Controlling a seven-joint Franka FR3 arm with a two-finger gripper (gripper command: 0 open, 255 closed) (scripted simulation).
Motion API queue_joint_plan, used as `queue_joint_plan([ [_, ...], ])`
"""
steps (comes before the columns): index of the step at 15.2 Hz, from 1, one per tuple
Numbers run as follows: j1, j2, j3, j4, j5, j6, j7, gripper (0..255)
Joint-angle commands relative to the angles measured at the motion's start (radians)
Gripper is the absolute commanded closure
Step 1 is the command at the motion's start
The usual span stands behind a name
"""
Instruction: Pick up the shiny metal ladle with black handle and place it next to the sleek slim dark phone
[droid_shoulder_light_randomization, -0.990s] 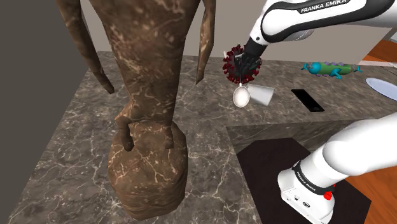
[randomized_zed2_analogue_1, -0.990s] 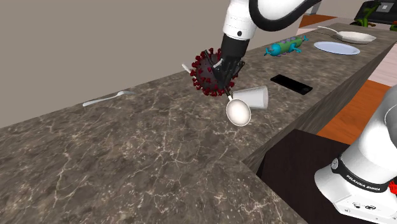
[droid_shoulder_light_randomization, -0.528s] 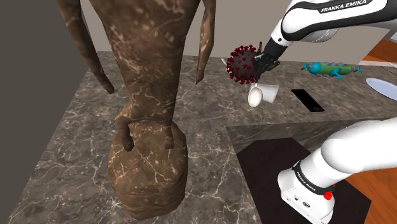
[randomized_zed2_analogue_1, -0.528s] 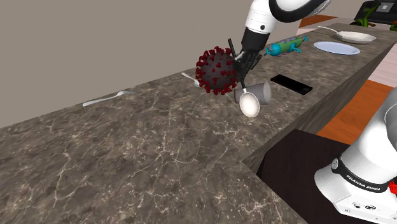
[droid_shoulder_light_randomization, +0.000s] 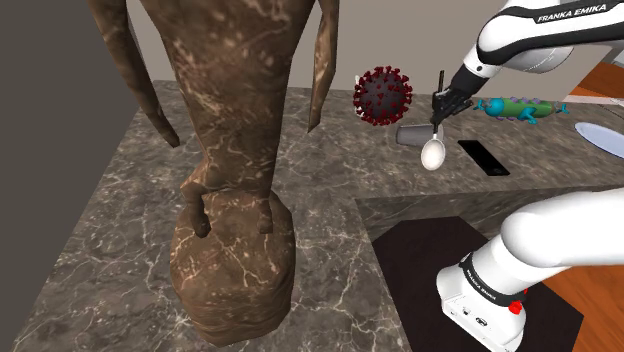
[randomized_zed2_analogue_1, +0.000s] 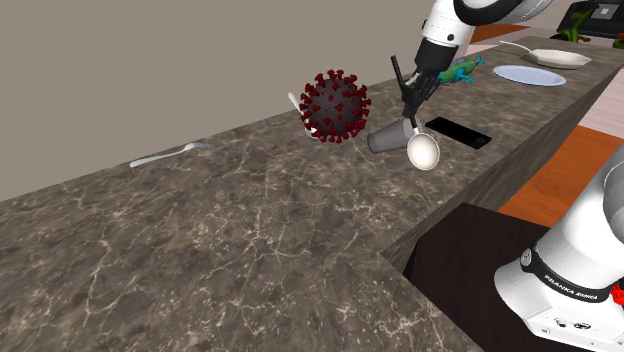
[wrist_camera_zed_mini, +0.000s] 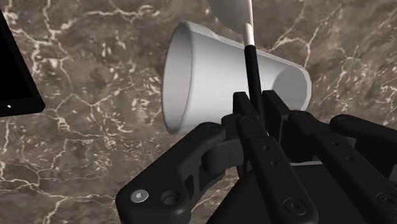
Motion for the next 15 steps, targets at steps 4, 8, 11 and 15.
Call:
queue_joint_plan([
  [4,-0.055,0.006,-0.103,0.021,-0.038,-0.021,-0.132,255],
  [8,-0.092,0.034,-0.187,0.058,-0.060,-0.034,-0.238,255],
  [11,-0.114,0.067,-0.250,0.098,-0.068,-0.043,-0.320,255],
  [15,-0.133,0.128,-0.337,0.167,-0.064,-0.055,-0.433,255],
])
